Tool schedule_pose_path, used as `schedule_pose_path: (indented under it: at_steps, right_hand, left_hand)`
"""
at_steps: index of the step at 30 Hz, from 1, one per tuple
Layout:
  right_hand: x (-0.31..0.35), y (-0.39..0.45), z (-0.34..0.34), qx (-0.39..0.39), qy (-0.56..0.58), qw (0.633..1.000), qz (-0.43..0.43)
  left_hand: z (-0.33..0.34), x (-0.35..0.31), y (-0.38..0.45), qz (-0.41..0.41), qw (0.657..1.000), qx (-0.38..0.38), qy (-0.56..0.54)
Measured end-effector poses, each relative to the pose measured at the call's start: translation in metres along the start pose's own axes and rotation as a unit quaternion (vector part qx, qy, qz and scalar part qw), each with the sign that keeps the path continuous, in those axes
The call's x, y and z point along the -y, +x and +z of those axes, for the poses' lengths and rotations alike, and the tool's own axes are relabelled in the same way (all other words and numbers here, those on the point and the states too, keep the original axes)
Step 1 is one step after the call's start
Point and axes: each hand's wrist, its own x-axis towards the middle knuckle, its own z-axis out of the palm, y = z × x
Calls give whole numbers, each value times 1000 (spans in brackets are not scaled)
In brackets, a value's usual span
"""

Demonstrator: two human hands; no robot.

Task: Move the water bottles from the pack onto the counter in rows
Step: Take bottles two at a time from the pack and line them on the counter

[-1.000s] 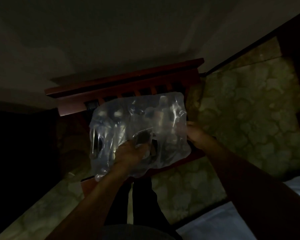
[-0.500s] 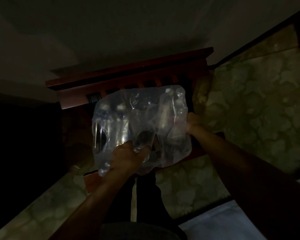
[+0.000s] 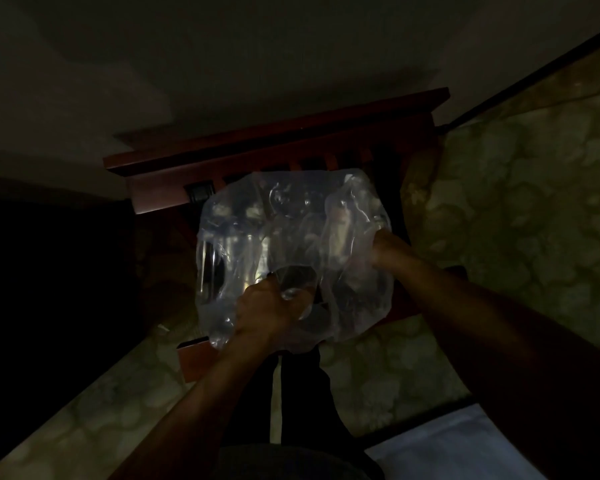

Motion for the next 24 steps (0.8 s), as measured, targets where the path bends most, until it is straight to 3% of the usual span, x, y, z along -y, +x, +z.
schedule_pose_path:
  at_steps: [4,9,17,19,24]
  right_hand:
    - [-5,-8,-1,-43,54,998,-8]
    - [-24,-15,-6,-43,113,990,-75]
    - [-36,-20,-22,-10,68,986,-152]
    - [-29,-34,-27,-1,99,981,-164]
    - [-25,-50,-21,52,306,933,-182]
  left_hand:
    - [1,0,-2,-13,1000,-8,-16]
    - [0,7,-1,-30,1000,4,5]
    - [2,10,-5,-28,1000,0,3]
    - [2,11,-4,-23,1000,2,15]
    - [1,13,-4,-20,1000,0,17]
